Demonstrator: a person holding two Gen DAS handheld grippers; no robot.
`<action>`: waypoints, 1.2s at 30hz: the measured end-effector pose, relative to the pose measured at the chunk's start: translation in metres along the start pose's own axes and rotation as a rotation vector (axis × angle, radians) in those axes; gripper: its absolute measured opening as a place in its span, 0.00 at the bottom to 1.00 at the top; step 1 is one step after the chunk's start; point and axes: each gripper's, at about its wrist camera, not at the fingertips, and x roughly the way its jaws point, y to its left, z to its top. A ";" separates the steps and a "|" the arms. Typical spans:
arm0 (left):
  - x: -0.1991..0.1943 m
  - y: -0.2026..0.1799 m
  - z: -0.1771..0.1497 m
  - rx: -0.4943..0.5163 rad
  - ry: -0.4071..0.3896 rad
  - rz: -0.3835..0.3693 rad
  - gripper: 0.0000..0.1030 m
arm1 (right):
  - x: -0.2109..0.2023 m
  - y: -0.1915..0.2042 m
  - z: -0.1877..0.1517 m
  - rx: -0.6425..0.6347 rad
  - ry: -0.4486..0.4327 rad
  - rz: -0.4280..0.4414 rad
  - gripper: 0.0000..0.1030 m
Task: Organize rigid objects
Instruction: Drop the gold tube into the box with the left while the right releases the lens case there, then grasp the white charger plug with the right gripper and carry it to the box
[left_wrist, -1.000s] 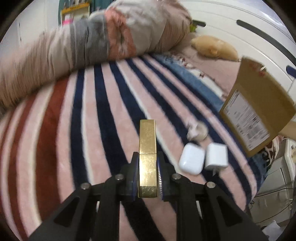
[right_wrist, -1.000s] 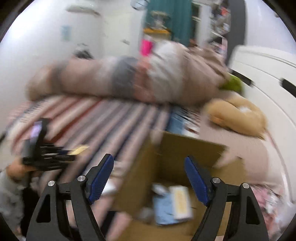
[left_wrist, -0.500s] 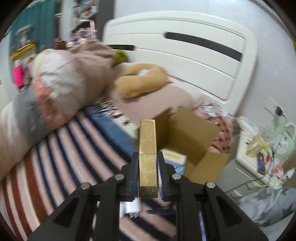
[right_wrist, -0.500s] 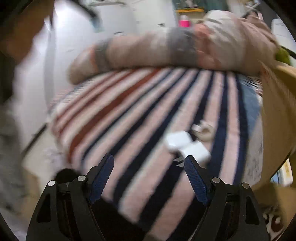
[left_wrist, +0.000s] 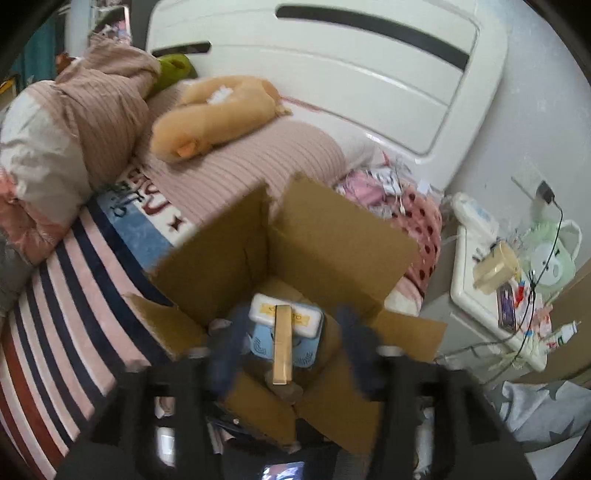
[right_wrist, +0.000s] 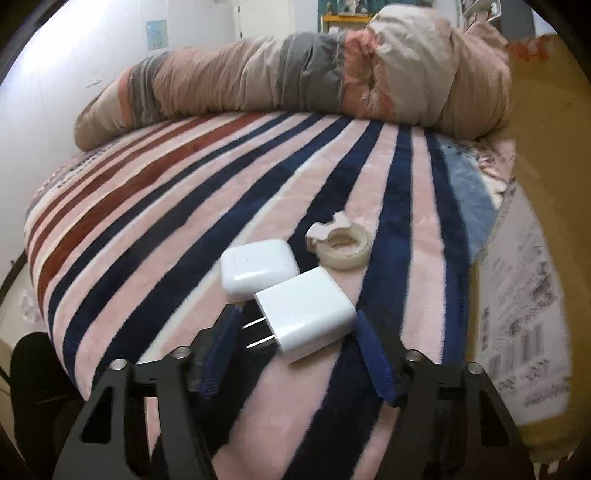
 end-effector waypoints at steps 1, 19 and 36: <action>-0.008 0.003 -0.002 -0.001 -0.023 0.020 0.63 | 0.001 0.001 0.001 -0.006 0.000 -0.006 0.59; -0.083 0.173 -0.181 -0.379 -0.100 0.301 0.63 | -0.110 0.042 0.047 -0.165 -0.201 0.026 0.58; 0.054 0.139 -0.203 -0.290 0.075 0.198 0.59 | -0.163 -0.097 0.073 0.035 -0.033 -0.172 0.58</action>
